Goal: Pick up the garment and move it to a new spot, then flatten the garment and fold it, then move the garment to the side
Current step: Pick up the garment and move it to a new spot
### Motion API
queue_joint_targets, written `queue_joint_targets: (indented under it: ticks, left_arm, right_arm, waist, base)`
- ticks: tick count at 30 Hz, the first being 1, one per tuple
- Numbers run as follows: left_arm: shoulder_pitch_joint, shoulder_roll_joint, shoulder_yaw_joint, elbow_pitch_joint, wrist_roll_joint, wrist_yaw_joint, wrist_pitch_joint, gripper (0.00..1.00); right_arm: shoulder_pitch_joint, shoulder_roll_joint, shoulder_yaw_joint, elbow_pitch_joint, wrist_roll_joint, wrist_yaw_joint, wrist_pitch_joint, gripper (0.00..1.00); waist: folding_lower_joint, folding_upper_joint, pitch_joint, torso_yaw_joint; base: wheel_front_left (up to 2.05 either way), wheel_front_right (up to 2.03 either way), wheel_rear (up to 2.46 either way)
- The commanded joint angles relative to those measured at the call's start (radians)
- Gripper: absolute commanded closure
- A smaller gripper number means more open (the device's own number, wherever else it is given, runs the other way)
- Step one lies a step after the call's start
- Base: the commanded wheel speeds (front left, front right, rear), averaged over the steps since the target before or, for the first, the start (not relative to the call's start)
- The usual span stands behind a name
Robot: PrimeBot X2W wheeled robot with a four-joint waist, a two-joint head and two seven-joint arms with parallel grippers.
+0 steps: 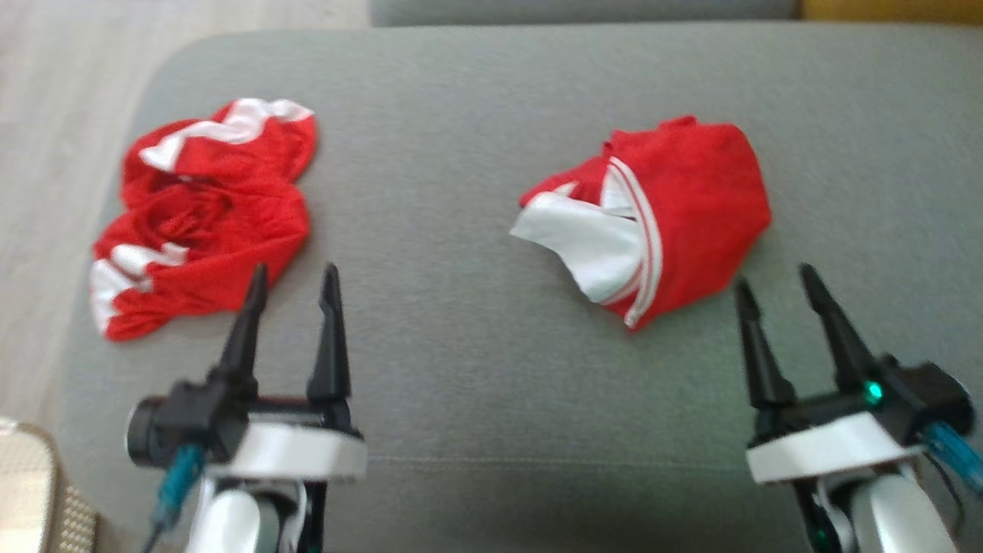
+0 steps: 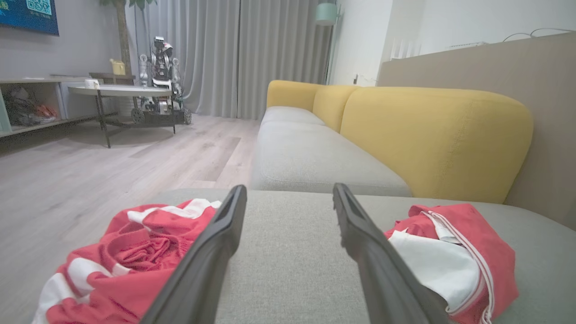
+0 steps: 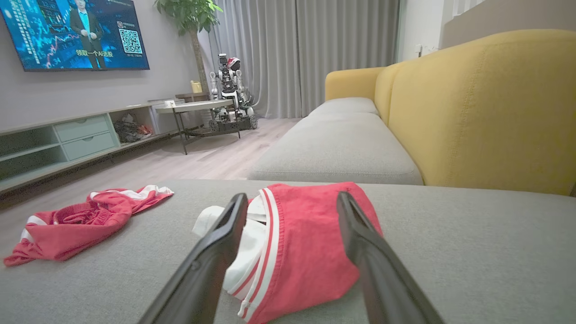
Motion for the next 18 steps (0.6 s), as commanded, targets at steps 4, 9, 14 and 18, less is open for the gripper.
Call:
queue_joint_targets:
  ticks: [4,9,14,18]
  left_arm:
    - [0.063,-0.012,0.059,-0.11,0.044,-0.035,-0.012,0.0]
    - [0.135,-0.013,0.079,-0.124,0.077,-0.061,-0.012,0.0]
    - [0.178,-0.014,0.064,-0.091,0.087,-0.077,-0.012,0.0]
    - [0.181,-0.014,0.062,-0.083,0.09,-0.07,-0.012,0.0]
  right_arm:
    - [0.05,0.001,-0.042,-0.066,-0.042,0.0,-0.002,0.0]
    - [0.096,0.001,-0.065,-0.047,-0.039,0.0,-0.002,0.0]
    - [0.107,0.001,-0.056,-0.031,-0.032,0.0,-0.002,0.0]
    - [0.105,0.001,-0.053,-0.025,-0.027,0.0,-0.002,0.0]
  waist:
    - [0.0001,-0.0001,-0.062,0.074]
    - [0.0001,-0.0001,-0.079,0.077]
    - [0.0001,-0.0001,-0.081,0.062]
    - [0.0001,-0.0001,-0.079,0.054]
  base:
    - [0.0,0.0,0.0]
    - [0.0,0.0,0.0]
    - [0.0,0.0,0.0]
    - [0.0,0.0,0.0]
